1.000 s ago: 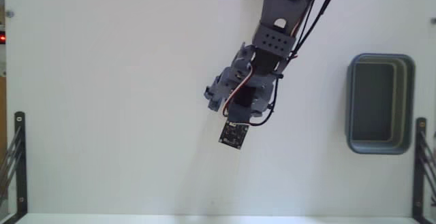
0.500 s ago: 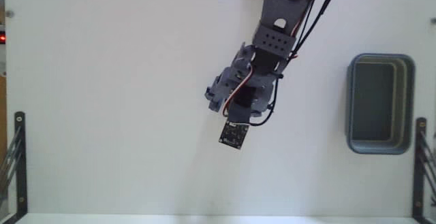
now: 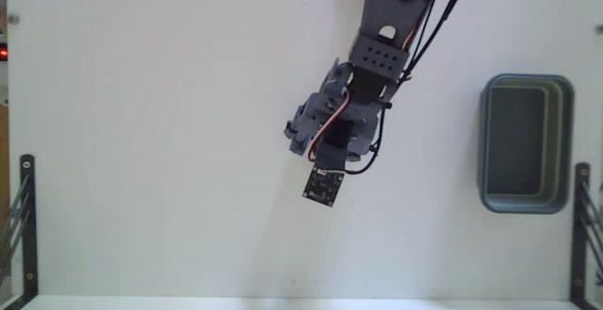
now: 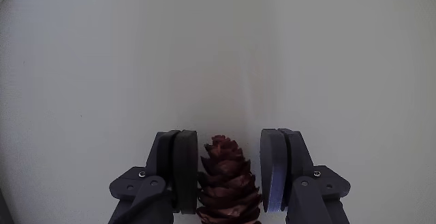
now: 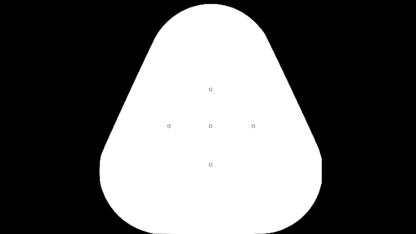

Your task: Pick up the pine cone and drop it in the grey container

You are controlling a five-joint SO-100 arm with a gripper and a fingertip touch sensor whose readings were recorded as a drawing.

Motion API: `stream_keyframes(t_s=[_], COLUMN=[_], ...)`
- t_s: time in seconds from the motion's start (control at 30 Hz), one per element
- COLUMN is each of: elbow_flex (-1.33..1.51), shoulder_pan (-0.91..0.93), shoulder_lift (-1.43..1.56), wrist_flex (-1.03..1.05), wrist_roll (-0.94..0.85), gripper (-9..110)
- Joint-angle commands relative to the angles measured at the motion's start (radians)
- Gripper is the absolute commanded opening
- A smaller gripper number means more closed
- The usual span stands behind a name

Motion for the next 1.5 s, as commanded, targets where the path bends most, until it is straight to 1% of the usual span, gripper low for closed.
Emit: stream_keyframes(t_s=[0.0, 1.03, 1.47], elbow_flex=[0.003, 0.003, 0.002], shoulder_pan=[0.001, 0.001, 0.001], shoulder_lift=[0.023, 0.023, 0.024], wrist_flex=[-0.015, -0.015, -0.014], wrist_roll=[0.005, 0.005, 0.005], gripper=[54, 45, 45])
